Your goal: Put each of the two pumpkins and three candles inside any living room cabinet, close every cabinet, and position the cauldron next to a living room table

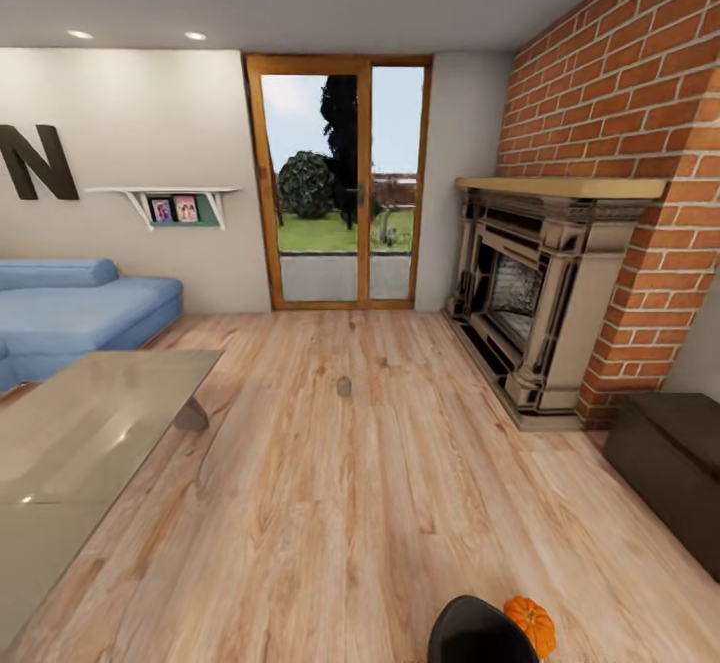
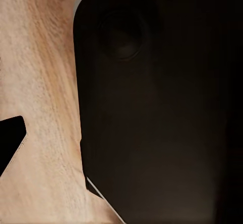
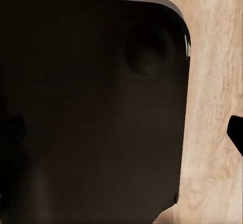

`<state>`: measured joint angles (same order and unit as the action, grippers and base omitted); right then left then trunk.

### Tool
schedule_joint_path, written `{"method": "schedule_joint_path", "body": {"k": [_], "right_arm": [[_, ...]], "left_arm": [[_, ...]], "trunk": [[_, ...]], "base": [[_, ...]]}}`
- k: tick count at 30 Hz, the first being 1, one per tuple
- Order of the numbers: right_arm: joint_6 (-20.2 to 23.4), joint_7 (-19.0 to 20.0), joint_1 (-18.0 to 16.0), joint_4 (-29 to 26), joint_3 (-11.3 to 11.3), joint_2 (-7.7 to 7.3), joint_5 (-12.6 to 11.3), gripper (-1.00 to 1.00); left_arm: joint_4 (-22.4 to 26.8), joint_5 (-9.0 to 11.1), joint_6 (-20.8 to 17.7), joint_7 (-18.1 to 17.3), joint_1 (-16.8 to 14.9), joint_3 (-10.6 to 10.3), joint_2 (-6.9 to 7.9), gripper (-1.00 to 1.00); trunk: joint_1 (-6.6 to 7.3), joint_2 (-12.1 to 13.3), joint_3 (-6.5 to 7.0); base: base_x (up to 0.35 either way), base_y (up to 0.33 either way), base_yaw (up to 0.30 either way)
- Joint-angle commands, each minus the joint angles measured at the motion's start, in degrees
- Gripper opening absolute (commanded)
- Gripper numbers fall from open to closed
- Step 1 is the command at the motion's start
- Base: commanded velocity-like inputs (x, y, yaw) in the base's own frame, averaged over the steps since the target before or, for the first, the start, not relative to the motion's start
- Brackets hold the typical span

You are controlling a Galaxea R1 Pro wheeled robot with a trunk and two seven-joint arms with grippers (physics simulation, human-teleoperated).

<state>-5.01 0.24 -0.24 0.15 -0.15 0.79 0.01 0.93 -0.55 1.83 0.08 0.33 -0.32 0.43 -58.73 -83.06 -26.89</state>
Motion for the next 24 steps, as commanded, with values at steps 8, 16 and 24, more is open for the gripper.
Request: {"method": "schedule_joint_path", "body": {"k": [8, 16, 24], "right_arm": [[-0.2, 0.0, 0.0, 0.0, 0.0, 0.01, 0.0, 1.00], [-0.2, 0.0, 0.0, 0.0, 0.0, 0.01, 0.0, 1.00], [-0.4, 0.0, 0.0, 0.1, 0.0, 0.01, 0.0, 1.00]], "left_arm": [[0.1, -0.1, 0.1, 0.0, 0.1, 0.0, 0.01, 1.00], [0.1, -0.1, 0.1, 0.0, 0.0, 0.0, 0.00, 1.00], [0.1, -0.1, 0.1, 0.0, 0.0, 0.0, 0.03, 1.00]], "trunk": [[0.00, 0.0, -0.04], [0.00, 0.0, -0.04], [0.00, 0.0, -0.04]], "base": [[0.000, 0.000, -0.291], [0.029, 0.000, -0.290], [0.181, 0.000, -0.290]]}}
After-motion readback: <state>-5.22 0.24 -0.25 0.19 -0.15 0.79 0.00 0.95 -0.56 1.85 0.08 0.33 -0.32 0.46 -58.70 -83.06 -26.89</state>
